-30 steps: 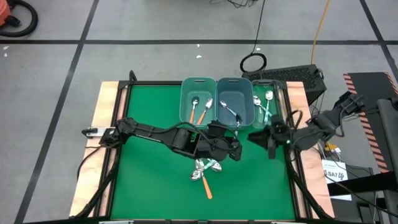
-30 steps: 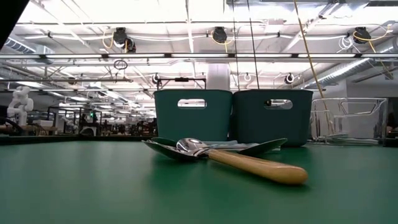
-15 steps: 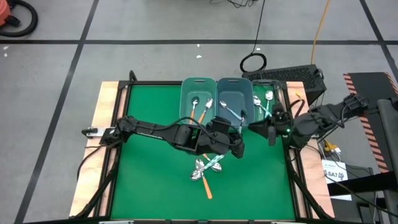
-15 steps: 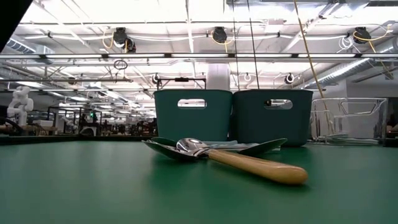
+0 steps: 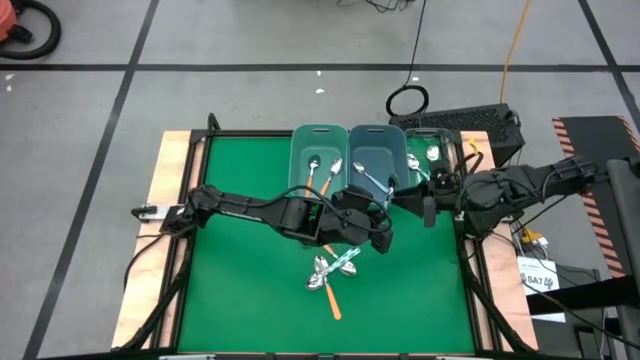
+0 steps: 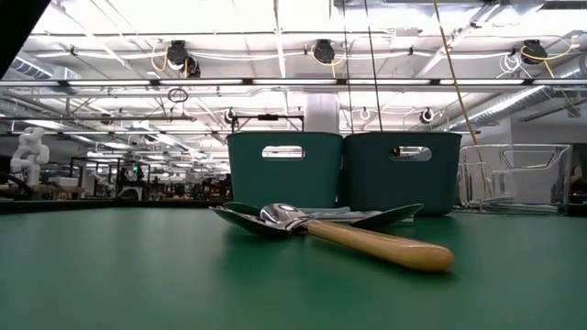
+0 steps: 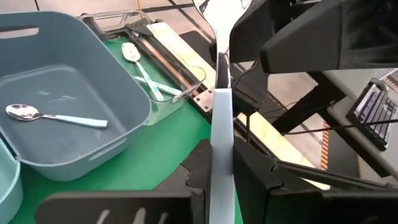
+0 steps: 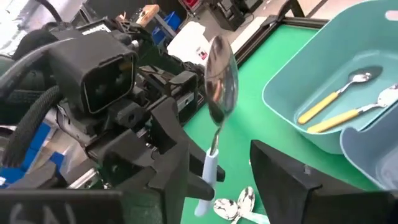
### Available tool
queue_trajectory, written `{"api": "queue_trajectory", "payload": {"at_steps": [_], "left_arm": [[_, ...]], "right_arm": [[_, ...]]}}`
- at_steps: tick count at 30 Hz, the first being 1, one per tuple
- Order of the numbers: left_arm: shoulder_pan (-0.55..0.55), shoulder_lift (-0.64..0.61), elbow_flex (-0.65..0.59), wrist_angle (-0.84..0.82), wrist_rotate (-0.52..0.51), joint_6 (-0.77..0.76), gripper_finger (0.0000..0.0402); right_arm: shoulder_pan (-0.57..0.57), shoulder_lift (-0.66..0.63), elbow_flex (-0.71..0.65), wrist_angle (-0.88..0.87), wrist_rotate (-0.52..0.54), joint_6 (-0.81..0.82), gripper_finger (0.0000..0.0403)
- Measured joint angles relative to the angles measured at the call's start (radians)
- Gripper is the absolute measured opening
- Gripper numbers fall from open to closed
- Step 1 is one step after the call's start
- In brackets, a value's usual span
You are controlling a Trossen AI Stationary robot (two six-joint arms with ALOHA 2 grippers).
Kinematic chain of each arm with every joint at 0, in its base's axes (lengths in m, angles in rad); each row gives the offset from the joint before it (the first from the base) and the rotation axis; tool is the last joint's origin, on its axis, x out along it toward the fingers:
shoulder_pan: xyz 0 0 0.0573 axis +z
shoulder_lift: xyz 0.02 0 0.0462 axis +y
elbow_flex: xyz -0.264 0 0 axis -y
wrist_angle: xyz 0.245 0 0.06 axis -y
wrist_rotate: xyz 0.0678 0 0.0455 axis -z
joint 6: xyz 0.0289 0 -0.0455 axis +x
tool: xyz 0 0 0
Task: Sort silverware by color (type)
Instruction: Put the blue spoon into the blue bin
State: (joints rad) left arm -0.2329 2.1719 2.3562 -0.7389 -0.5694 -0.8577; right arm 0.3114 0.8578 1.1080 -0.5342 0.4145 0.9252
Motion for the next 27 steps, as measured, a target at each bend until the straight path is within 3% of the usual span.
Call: {"api": "queue_trajectory", "payload": {"at_steps": [9, 16, 22, 27], "left_arm": [[0.000, 0.000, 0.000, -0.026, 0.001, 0.011, 0.0047], [0.000, 0.002, 0.000, -0.034, 0.003, 0.016, 0.0047], [0.001, 0.002, 0.000, -0.048, 0.004, 0.014, 0.0047], [0.001, 0.002, 0.000, -0.052, 0.003, -0.009, 0.0102]], "right_arm": [[-0.039, 0.036, 0.000, 0.004, -0.008, -0.029, 0.0137], [-0.067, 0.072, 0.000, 0.019, -0.058, -0.029, 0.0082], [-0.076, 0.075, 0.000, 0.023, -0.055, -0.029, 0.0013], [-0.090, 0.075, 0.000, 0.004, -0.052, -0.035, 0.0010]]}}
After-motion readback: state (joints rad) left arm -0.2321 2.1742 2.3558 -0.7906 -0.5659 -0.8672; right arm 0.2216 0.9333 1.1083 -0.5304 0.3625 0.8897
